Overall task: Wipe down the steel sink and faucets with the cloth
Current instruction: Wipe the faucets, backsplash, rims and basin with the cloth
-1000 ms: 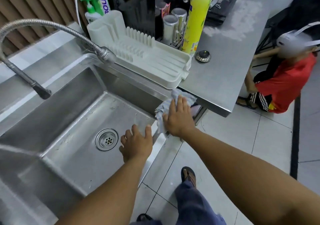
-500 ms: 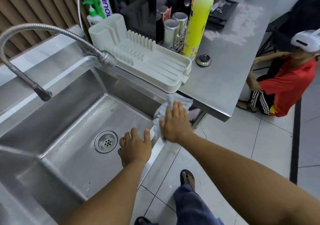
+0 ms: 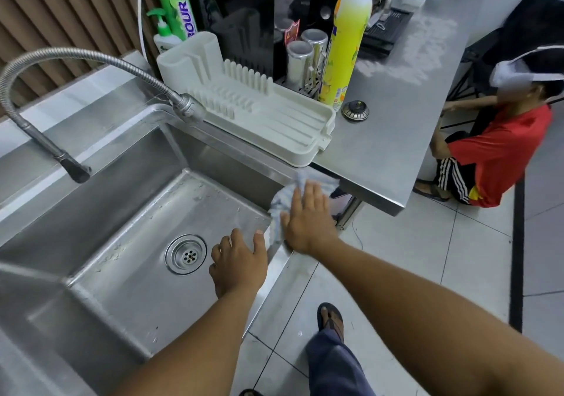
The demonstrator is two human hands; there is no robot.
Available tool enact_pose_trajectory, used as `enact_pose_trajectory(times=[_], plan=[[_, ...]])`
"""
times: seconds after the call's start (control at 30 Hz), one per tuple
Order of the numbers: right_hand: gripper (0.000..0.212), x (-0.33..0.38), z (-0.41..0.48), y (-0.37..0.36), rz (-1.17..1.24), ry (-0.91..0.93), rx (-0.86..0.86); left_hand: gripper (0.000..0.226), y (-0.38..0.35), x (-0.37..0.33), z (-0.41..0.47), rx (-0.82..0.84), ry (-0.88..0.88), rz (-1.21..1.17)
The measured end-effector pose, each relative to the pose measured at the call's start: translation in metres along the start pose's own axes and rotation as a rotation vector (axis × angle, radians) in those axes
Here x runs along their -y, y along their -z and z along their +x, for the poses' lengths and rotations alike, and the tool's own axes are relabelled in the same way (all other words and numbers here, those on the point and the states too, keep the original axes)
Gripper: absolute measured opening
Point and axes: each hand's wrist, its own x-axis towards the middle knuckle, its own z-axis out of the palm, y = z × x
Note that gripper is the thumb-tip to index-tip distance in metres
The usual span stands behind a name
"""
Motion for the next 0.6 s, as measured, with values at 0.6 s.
enact_pose_trajectory(times=[0.6], plan=[[0.088, -0.008, -0.025, -0.008, -0.002, 0.381, -0.012, 0.061, 0.001, -0.002, -0.001, 0.008, 0.009, 0.003]])
